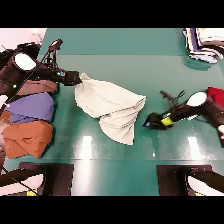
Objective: Fold the shirts.
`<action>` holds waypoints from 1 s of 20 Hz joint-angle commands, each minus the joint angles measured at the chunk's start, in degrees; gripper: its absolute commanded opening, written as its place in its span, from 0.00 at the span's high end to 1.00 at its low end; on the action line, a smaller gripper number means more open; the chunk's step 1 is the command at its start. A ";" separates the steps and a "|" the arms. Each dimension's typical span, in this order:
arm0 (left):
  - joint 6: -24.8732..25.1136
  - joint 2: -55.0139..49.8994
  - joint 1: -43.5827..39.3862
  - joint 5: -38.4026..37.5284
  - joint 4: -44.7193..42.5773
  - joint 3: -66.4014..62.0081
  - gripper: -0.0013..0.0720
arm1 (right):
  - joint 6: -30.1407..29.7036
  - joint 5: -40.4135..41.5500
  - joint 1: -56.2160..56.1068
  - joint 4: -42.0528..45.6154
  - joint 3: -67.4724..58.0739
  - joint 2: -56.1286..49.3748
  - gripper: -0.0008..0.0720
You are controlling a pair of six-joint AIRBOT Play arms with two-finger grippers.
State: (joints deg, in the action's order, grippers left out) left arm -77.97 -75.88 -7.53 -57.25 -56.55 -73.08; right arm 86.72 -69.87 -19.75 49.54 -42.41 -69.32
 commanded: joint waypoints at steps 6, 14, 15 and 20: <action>0.02 0.07 0.07 -0.72 -0.96 -0.24 0.95 | -3.85 12.79 -12.48 -10.38 -0.61 -12.07 0.51; -0.04 4.76 0.07 -0.90 -15.19 -5.68 0.95 | 4.85 9.44 -4.79 10.60 -7.98 -3.69 0.97; -0.02 6.49 0.07 -0.85 -16.96 -7.67 0.95 | 6.80 7.17 -1.68 16.00 -10.21 -1.03 0.97; 0.00 14.67 0.07 -0.81 -18.08 -18.12 0.95 | 6.38 3.58 14.32 22.60 -22.97 11.08 0.97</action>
State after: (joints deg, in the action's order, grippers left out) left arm -77.97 -65.36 -7.51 -58.28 -72.49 -85.82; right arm 92.31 -64.38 -13.43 66.48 -58.78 -64.60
